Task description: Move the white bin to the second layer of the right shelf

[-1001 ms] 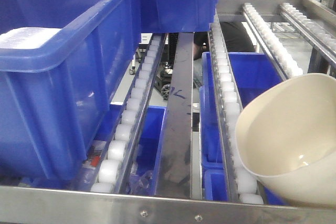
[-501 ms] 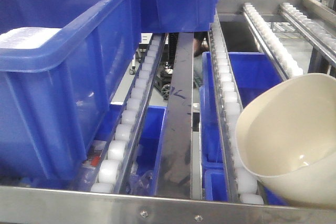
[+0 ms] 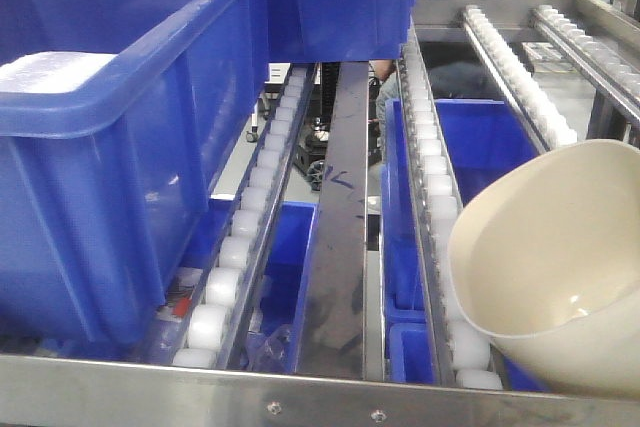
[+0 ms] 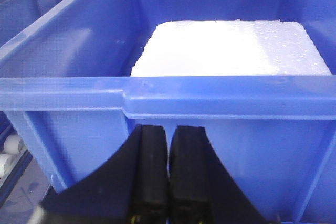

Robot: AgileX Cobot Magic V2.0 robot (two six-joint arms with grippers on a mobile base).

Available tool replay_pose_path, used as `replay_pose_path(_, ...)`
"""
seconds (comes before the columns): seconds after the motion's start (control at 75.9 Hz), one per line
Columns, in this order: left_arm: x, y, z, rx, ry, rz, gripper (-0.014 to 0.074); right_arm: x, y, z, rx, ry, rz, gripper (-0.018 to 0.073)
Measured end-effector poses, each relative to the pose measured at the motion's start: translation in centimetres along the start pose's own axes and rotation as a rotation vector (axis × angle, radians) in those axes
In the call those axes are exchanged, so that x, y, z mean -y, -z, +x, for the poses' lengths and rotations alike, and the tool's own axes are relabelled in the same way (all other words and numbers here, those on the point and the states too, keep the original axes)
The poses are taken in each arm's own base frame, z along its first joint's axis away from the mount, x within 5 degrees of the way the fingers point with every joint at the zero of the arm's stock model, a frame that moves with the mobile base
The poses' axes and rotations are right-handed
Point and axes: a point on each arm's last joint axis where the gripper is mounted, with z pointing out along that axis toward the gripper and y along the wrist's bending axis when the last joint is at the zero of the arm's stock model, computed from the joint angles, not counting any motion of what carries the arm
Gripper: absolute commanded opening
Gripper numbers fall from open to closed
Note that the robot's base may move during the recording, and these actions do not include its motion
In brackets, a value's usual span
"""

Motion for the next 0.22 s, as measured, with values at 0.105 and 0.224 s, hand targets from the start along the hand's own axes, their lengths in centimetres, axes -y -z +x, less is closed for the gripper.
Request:
replay_pose_path(0.105,0.00,0.00,0.00,0.000,0.000,0.000,0.0085,0.00,0.00,0.00,0.000,0.000,0.000,0.0049)
replay_pose_path(0.224,0.00,0.00,0.00,0.000,0.000,0.000,0.0085,0.00,0.00,0.00,0.000,0.000,0.000,0.0049)
